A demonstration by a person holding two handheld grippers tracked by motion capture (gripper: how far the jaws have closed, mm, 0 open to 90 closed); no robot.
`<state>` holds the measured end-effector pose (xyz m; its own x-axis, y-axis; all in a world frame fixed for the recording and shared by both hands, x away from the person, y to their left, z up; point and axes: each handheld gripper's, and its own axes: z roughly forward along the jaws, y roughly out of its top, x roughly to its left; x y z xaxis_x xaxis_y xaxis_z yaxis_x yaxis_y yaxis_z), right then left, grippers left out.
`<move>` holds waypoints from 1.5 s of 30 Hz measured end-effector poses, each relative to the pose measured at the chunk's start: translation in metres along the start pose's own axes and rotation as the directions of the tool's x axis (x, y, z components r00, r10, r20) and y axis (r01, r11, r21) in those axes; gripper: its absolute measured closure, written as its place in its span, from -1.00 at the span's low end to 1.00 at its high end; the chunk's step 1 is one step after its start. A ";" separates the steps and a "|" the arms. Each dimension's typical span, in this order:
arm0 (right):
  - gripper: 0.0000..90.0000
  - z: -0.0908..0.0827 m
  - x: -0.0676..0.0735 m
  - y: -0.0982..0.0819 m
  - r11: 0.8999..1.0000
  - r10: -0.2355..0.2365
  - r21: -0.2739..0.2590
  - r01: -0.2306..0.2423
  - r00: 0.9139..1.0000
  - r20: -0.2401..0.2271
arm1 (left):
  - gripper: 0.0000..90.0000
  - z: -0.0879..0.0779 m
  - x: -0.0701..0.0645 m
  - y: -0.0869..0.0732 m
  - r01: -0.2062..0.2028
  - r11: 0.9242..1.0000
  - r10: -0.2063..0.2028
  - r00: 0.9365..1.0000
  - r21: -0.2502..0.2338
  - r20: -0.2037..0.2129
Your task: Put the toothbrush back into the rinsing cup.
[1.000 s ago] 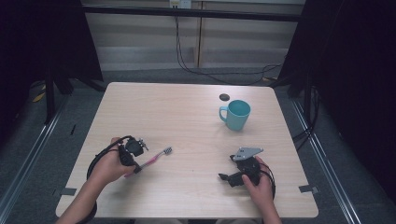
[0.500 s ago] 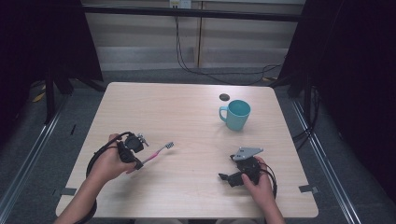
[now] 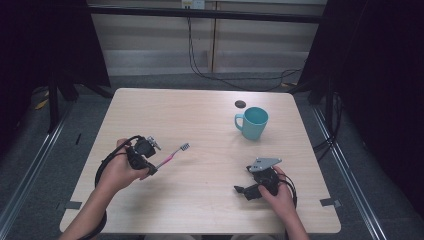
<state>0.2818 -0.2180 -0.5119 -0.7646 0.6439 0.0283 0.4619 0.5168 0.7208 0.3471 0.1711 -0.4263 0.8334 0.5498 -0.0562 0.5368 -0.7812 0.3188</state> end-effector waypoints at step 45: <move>-0.57 -0.008 -0.009 0.026 0.987 0.143 -0.069 -0.147 0.988 -0.056 | 0.83 0.002 -0.019 0.032 0.062 0.951 -0.063 0.998 -0.302 0.006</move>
<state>0.2969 -0.2149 -0.4879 -0.7148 0.6784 0.1701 0.5371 0.3767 0.7547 0.3490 0.1353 -0.4173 0.7987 0.5962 -0.0817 0.5225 -0.6198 0.5855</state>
